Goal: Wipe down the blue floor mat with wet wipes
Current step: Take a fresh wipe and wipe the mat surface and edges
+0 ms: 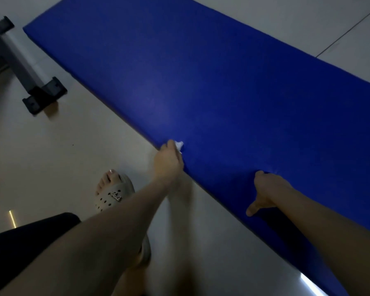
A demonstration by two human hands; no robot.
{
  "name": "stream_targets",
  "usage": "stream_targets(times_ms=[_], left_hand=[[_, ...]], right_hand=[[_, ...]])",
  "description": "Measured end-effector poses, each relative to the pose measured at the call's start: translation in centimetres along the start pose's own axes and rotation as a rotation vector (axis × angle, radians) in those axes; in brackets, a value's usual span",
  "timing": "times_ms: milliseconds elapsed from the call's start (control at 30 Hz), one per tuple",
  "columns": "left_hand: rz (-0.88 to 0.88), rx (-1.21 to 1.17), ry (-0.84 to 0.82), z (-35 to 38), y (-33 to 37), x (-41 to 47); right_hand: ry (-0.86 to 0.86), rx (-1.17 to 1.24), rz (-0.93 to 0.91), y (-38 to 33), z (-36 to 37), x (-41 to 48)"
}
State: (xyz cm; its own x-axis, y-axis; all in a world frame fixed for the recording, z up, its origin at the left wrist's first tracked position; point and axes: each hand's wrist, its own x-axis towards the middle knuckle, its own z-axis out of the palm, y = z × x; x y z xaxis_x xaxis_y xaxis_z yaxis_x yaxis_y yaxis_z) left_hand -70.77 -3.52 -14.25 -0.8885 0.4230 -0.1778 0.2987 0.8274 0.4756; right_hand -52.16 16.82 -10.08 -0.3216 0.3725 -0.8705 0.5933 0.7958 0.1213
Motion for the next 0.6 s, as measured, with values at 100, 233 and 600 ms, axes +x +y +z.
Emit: stream_targets(times_ms=[100, 233, 600], left_hand=[[0.143, -0.063, -0.149, 3.2, 2.9, -6.0], [0.523, -0.059, -0.307, 5.7, 6.0, -12.0], [0.103, 0.132, 0.028, -0.6, -2.2, 2.7]], right_hand=[[-0.002, 0.007, 0.005, 0.0, -0.1, -0.1], [0.013, 0.019, 0.004, 0.0, -0.1, 0.0], [0.048, 0.024, -0.045, 0.5, 0.3, 0.1]])
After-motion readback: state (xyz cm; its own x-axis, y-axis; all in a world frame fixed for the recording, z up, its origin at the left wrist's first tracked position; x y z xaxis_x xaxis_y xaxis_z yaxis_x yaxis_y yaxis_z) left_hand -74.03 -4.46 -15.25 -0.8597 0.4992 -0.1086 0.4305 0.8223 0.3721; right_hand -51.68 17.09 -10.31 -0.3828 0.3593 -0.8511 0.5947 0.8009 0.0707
